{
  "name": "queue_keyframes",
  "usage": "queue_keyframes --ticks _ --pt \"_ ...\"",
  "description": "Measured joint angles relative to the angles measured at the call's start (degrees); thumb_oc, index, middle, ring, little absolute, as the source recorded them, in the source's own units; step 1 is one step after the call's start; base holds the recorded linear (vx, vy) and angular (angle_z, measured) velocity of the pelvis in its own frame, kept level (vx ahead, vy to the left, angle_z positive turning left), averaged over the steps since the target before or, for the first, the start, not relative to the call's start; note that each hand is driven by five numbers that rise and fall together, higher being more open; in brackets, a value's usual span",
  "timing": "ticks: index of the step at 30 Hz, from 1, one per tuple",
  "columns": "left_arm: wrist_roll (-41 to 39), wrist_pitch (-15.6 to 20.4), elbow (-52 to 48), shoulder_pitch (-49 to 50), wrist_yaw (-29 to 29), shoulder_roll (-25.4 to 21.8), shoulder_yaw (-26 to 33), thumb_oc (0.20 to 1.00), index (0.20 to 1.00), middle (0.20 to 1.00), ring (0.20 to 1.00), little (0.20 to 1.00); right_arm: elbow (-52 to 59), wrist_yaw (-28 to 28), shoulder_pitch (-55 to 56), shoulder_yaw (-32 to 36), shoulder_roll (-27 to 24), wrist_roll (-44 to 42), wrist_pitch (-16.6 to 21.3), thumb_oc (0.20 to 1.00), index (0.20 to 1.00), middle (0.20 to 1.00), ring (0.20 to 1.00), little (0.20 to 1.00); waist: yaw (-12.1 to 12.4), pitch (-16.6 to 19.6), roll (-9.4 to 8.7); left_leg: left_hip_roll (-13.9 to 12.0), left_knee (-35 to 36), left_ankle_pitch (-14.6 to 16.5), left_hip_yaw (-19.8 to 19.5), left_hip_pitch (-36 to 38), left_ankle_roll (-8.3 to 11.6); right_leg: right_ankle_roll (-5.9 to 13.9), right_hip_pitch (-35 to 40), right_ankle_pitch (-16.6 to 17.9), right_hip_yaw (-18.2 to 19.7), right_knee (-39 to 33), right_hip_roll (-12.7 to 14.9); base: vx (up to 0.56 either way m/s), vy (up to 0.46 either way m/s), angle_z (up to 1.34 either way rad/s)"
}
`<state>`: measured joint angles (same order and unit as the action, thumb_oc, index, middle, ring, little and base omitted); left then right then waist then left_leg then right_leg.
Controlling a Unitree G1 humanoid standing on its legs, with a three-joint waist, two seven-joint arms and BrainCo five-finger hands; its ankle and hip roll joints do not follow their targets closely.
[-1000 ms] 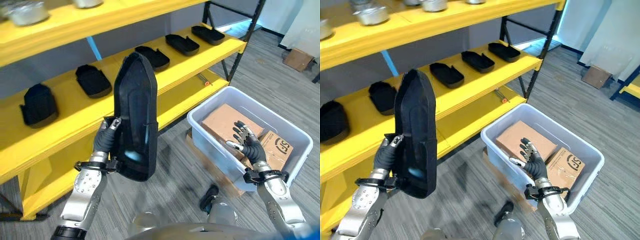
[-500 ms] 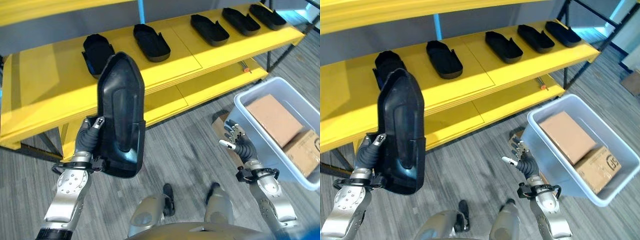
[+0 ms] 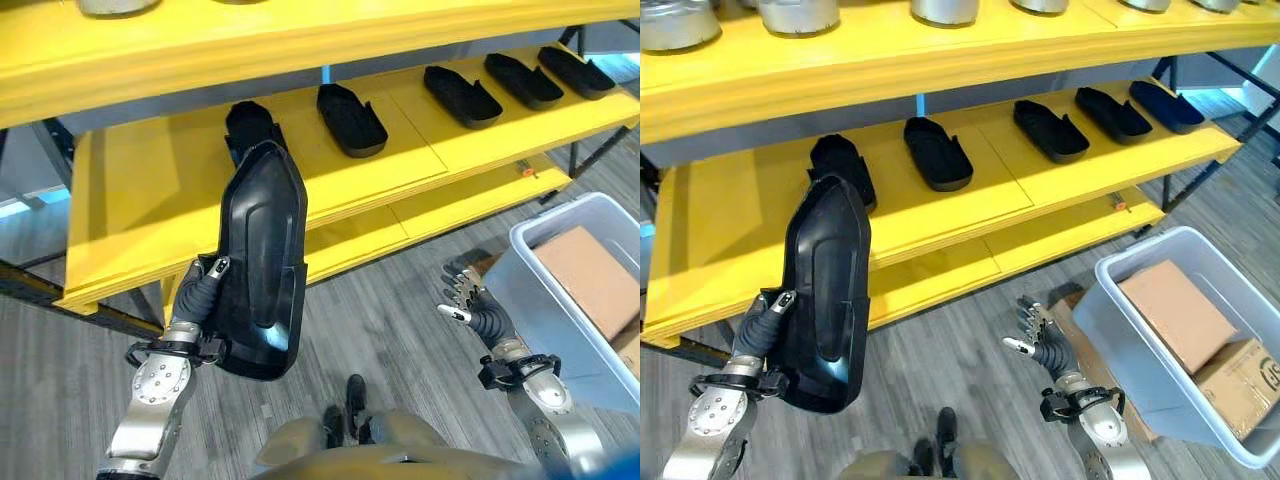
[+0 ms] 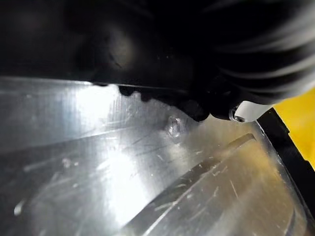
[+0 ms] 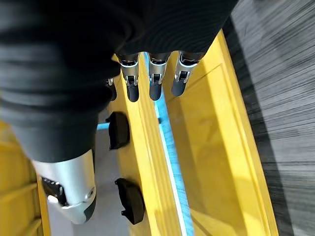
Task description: Move parts from the plastic box to the shelf.
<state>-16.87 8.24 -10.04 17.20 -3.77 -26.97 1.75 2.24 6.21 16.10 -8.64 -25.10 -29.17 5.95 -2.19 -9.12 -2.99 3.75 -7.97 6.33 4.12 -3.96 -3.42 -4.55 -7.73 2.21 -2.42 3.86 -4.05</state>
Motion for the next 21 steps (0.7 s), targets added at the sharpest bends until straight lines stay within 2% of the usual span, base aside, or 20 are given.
queue_keyframes --ticks 2,5,6,7,9,11,12,13,14,15,16,17,18,19,20,21 --pt "0.0 0.0 -0.1 0.1 1.1 -0.2 -0.1 0.200 0.200 0.200 0.200 0.200 0.1 0.4 1.4 1.2 -0.2 0.0 0.0 1.000 1.000 1.000 1.000 1.000 0.1 -0.1 0.17 0.7 -0.5 0.3 -1.0 -0.2 0.76 0.44 -1.0 -2.0 -0.9 2.9 0.7 -0.05 -0.018 0.36" --pt "0.0 0.0 0.0 -0.7 1.3 -0.4 -0.8 0.200 0.200 0.200 0.200 0.200 0.1 0.3 1.9 2.6 -1.7 -0.1 0.1 1.000 1.000 1.000 1.000 1.000 -0.4 -1.3 0.24 2.0 -5.8 -0.1 -1.8 -3.5 2.70 -0.11 -3.3 -4.2 -2.5 7.2 2.5 -0.08 0.052 0.52" --pt "-0.7 0.0 -0.5 -3.8 1.7 -1.8 -1.9 0.200 0.200 0.200 0.200 0.200 -0.4 -0.2 1.2 3.4 -1.1 -0.8 0.0 1.000 1.000 1.000 1.000 1.000 -2.2 -3.5 -2.95 -2.0 -19.8 1.6 4.0 -11.3 3.80 -1.45 -4.8 -4.3 -4.7 7.5 7.6 0.03 0.150 0.66" --pt "-1.3 -0.1 -0.5 -3.9 2.0 -1.8 -1.6 0.200 0.200 0.200 0.200 0.200 -0.4 -0.5 0.2 4.0 -0.3 -1.0 0.2 1.000 1.000 1.000 1.000 1.000 -1.9 -4.3 -2.98 -10.6 -20.3 2.9 4.5 -9.5 4.53 -1.45 -5.4 -5.3 -3.9 9.5 6.9 0.05 0.166 0.56" --pt "-2.1 -0.1 -0.6 -4.8 2.0 -2.2 -1.4 0.200 0.200 0.200 0.200 0.200 -0.6 -1.0 -0.4 4.8 0.5 -1.0 0.4 1.000 1.000 1.000 1.000 1.000 -2.1 -4.7 -2.78 -16.8 -19.5 3.1 -1.0 -10.2 6.81 -1.26 -7.2 -6.1 -3.5 11.6 7.3 0.02 0.206 -0.02" --pt "-2.4 -0.1 -0.4 -7.9 0.6 -2.7 -1.3 0.200 0.200 0.200 0.200 0.200 -1.6 -2.4 -2.2 4.9 0.3 -1.1 0.8 1.000 1.000 1.000 1.000 1.000 -1.7 -6.0 -2.64 -24.4 -14.0 2.2 -5.6 -10.5 8.04 -0.01 -10.7 -7.3 -3.5 16.2 7.6 0.02 0.288 0.01" --pt "-2.5 -0.1 -0.3 -9.5 0.0 -2.7 -1.6 0.200 0.200 0.200 0.200 0.200 -2.5 -3.1 -3.1 5.0 0.3 -1.1 0.8 1.000 1.000 1.000 1.000 1.000 -1.8 -6.6 -2.29 -27.4 -12.1 1.7 -6.2 -11.1 8.78 1.90 -12.2 -7.7 -3.7 18.4 8.5 0.08 0.376 0.46" --pt "-2.9 -0.1 0.0 -12.8 -0.8 -2.3 -3.1 0.200 0.200 0.200 0.200 0.200 -4.1 -4.4 -4.0 5.5 0.2 -1.2 0.7 1.000 1.000 1.000 1.000 1.000 -3.3 -7.8 -0.44 -31.5 -10.7 0.4 -4.7 -12.5 10.11 3.57 -13.4 -9.6 -5.5 22.5 10.1 0.11 0.356 0.44" --pt "-3.9 0.0 -0.1 -13.1 -0.9 -2.2 -3.7 0.200 0.200 0.200 0.200 0.200 -3.9 -4.7 -4.6 5.5 0.0 -1.2 0.7 1.000 1.000 1.000 1.000 1.000 -3.3 -8.1 0.41 -31.1 -10.1 0.7 -3.4 -11.0 9.04 4.49 -14.2 -10.5 -4.5 24.9 11.3 0.17 0.495 0.11" --pt "-4.5 -0.1 -0.1 -12.4 -1.0 -1.5 -3.8 0.200 0.200 0.200 0.200 0.200 -2.9 -4.9 -5.3 5.7 -1.9 -1.2 1.3 1.000 1.000 1.000 1.000 1.000 -3.1 -8.2 4.14 -28.7 -8.3 -0.1 -1.9 -8.7 9.37 7.77 -14.4 -9.6 -2.5 24.5 12.4 0.17 0.450 -0.31" --pt "-4.6 -0.3 0.1 -12.8 -1.5 -2.1 -3.9 0.200 0.200 0.200 0.200 0.200 -3.2 -5.4 -5.5 5.4 -0.4 -1.3 1.2 1.000 1.000 1.000 1.000 1.000 -2.5 -8.2 3.75 -26.0 -9.4 0.0 -0.7 -9.3 9.08 9.62 -13.4 -8.9 -1.8 21.7 14.6 0.17 0.394 -0.21" --pt "-4.6 -0.2 -0.1 -13.3 -1.4 -2.6 -4.1 0.200 0.200 0.200 0.200 0.200 -2.8 -5.3 -4.6 4.8 -0.1 -1.3 1.2 1.000 1.000 1.000 1.000 1.000 -2.1 -8.2 3.84 -24.8 -9.5 0.0 0.1 -9.5 9.19 10.94 -13.4 -9.9 -1.1 24.1 15.7 0.08 0.268 0.30" --pt "-4.5 -0.2 -0.2 -13.4 -1.3 -3.8 -4.1 0.200 0.200 0.200 0.200 0.200 -2.7 -5.3 -3.6 4.0 0.7 -1.4 1.2 1.000 1.000 1.000 1.000 1.000 -2.2 -7.9 2.61 -22.4 -9.7 -0.1 0.6 -9.4 9.26 10.49 -11.5 -10.6 -1.5 25.7 16.8 0.04 0.177 0.43" --pt "-4.5 -0.1 -0.2 -13.6 -1.4 -4.4 -4.0 0.200 0.200 0.200 0.200 0.200 -2.5 -5.2 -3.1 3.5 0.8 -1.4 1.2 1.000 1.000 1.000 1.000 1.000 -1.5 -7.5 1.91 -20.8 -10.2 -0.3 1.6 -9.1 9.60 12.03 -9.1 -11.6 -1.8 22.4 18.2 0.03 0.171 0.33" --pt "-4.7 0.0 -0.4 -13.5 -1.6 -5.0 -4.0 0.200 0.200 0.200 0.200 0.200 -2.6 -5.2 -3.1 3.3 1.2 -1.5 1.2 1.000 1.000 1.000 1.000 1.000 -0.9 -7.5 2.18 -20.2 -11.6 -0.5 1.9 -9.6 10.08 11.86 -7.7 -10.5 -1.7 20.1 18.8 0.04 0.162 0.14" --pt "-4.9 0.2 -0.4 -13.6 -1.6 -5.6 -3.6 0.200 0.200 0.200 0.200 0.200 -2.6 -5.1 -3.7 3.1 1.6 -1.5 1.2 1.000 1.000 1.000 1.000 1.000 -0.6 -7.4 2.17 -19.8 -12.6 -0.4 1.9 -10.1 12.02 12.23 -7.1 -9.9 -1.4 19.2 19.5 0.04 0.164 0.13"
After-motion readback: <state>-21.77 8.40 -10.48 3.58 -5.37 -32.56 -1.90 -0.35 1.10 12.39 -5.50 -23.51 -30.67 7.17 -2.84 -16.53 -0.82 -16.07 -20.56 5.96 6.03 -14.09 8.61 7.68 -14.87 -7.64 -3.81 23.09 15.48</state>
